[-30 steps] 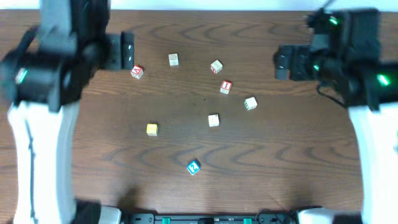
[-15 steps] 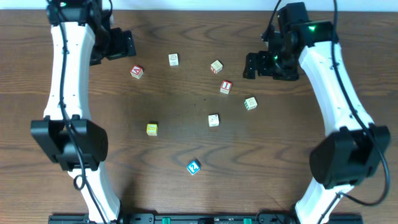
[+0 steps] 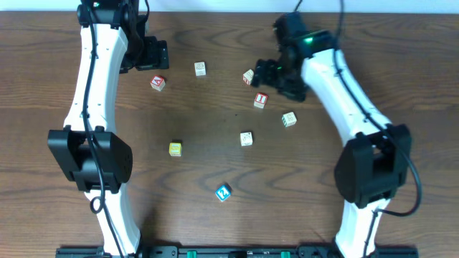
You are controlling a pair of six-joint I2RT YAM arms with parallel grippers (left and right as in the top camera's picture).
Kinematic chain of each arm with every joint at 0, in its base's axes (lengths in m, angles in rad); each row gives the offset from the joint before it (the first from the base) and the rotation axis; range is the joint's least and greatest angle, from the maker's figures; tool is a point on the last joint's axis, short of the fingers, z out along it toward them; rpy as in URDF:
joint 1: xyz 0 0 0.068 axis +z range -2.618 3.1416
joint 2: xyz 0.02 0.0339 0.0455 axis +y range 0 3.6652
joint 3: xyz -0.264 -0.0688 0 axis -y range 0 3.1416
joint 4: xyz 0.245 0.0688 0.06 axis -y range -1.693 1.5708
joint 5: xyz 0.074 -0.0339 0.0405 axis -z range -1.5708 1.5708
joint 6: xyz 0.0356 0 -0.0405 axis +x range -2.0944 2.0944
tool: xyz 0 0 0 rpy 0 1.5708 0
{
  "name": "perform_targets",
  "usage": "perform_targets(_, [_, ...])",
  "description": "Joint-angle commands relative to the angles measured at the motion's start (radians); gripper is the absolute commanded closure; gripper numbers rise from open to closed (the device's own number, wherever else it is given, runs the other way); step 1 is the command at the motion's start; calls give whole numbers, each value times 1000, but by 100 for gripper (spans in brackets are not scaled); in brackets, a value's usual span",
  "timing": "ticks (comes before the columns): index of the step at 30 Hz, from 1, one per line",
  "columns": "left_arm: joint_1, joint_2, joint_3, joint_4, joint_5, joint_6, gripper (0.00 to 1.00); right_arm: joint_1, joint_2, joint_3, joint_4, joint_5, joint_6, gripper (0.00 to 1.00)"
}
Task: Spell out Ai2
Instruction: 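Lower the right gripper onto the red 'I' block and grasp it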
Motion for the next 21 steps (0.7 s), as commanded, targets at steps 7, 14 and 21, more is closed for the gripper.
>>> perform_targets(7, [4, 5, 14, -42, -14, 14, 5, 37, 97, 16, 34, 117, 136, 1])
perform_targets(14, [6, 5, 14, -51, -15, 14, 5, 34, 191, 16, 113, 119, 104, 3])
perform_targets(21, [8, 5, 14, -54, -15, 14, 5, 34, 232, 16, 121, 116, 93, 20])
